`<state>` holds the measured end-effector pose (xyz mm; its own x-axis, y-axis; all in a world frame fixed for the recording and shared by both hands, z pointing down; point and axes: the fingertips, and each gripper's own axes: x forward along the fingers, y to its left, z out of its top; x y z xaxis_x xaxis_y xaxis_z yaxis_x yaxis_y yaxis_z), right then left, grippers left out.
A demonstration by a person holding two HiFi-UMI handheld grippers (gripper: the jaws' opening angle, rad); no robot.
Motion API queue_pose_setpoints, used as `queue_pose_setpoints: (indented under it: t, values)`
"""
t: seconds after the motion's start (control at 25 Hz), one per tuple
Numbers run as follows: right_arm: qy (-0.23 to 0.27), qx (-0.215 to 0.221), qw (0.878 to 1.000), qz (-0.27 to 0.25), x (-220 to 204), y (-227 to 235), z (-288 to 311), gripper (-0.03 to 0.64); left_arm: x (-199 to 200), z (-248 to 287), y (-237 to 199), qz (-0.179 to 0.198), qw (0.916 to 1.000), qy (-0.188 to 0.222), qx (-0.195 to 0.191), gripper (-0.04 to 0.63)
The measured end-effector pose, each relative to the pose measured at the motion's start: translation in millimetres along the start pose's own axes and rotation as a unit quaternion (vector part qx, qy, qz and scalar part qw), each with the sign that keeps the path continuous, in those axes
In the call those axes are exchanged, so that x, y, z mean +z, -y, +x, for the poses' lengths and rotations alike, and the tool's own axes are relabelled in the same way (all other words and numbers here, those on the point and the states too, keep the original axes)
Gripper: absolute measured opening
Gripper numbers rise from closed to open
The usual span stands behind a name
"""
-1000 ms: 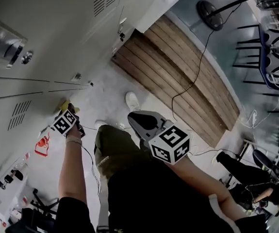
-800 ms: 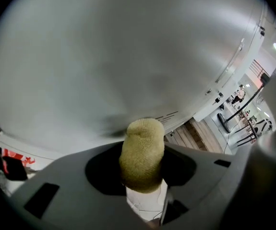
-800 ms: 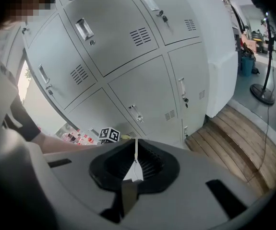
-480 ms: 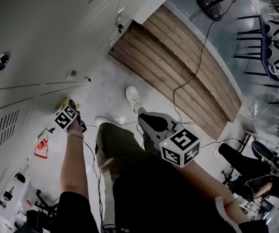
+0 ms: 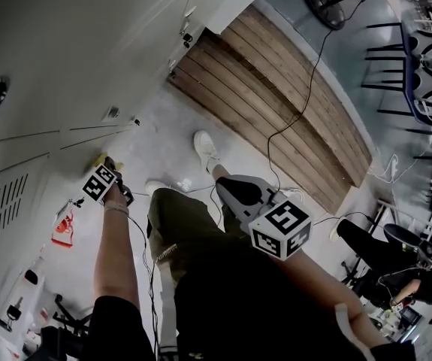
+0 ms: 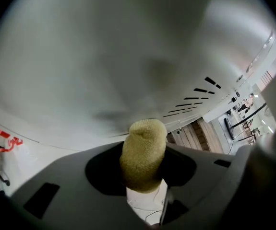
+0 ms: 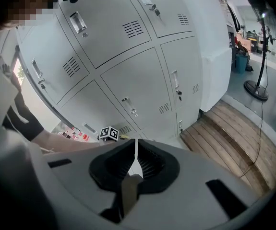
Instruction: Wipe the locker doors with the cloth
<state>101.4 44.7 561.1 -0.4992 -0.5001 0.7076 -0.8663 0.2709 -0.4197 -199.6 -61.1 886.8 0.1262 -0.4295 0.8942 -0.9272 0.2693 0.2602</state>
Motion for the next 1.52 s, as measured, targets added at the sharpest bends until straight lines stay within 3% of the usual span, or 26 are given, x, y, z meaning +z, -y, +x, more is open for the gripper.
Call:
queue_pose_setpoints:
  t: [0.88, 1.52]
  values:
    - [0.009, 0.046, 0.998, -0.033, 20.0, -63.0, 9.0, 0.028, 18.1, -78.5, -15.2, 0.025, 0.9994, 0.015, 0.016, 0.170]
    - [0.024, 0.084, 0.994, -0.061, 50.8, -113.6, 17.0, 0.028, 50.9, -163.7, 12.0, 0.019, 0.9981, 0.050, -0.032, 0.172]
